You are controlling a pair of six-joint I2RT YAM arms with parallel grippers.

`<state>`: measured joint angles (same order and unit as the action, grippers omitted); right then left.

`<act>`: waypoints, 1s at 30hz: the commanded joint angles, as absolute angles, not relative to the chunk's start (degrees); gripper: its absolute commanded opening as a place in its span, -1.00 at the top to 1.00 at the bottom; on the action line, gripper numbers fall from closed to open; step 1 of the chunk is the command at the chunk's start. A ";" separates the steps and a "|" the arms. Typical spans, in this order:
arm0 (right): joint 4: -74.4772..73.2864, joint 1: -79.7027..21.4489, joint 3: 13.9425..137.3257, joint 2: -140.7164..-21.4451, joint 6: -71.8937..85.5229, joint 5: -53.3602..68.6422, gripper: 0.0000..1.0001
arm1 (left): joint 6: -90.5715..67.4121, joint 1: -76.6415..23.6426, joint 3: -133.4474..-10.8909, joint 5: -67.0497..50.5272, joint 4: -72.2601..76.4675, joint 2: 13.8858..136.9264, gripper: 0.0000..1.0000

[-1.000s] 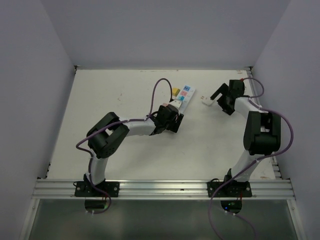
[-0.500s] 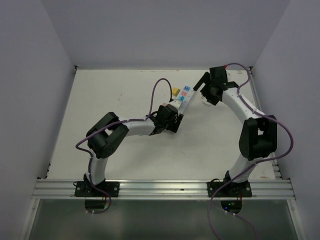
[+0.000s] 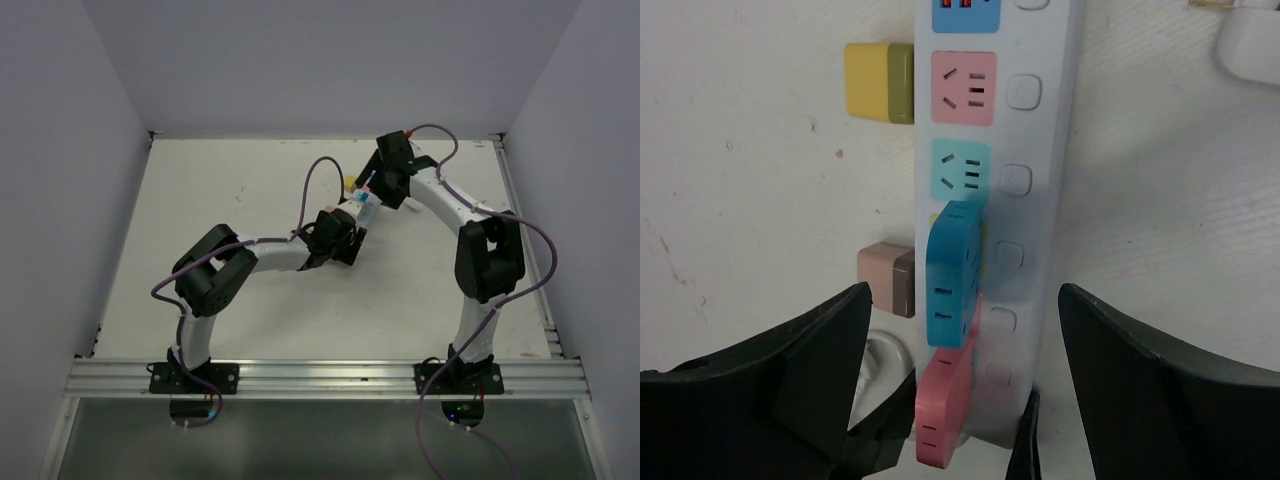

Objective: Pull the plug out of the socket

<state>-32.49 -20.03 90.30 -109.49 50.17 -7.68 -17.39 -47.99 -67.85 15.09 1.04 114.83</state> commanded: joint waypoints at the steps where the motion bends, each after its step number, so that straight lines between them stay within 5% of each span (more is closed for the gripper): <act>1: -33.75 -20.92 92.99 -110.65 51.94 -9.49 -0.55 | -16.61 -46.85 -62.84 11.51 -14.68 120.67 1.00; 15: -34.72 -23.38 96.76 -115.93 53.09 -10.55 -0.31 | -16.44 -46.93 -62.93 11.25 -14.68 120.94 1.00; 24: -36.56 -24.26 101.77 -118.91 53.70 -10.99 0.03 | -16.17 -47.02 -63.10 10.81 -14.50 121.29 1.00; 30: -37.70 -24.87 103.53 -120.41 53.96 -11.16 0.05 | -15.82 -47.64 -63.54 10.99 -14.76 121.55 1.00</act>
<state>-36.86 -24.18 100.64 -119.72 52.66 -9.74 -17.28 -47.99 -67.99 14.94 1.02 114.85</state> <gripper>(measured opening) 0.480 0.842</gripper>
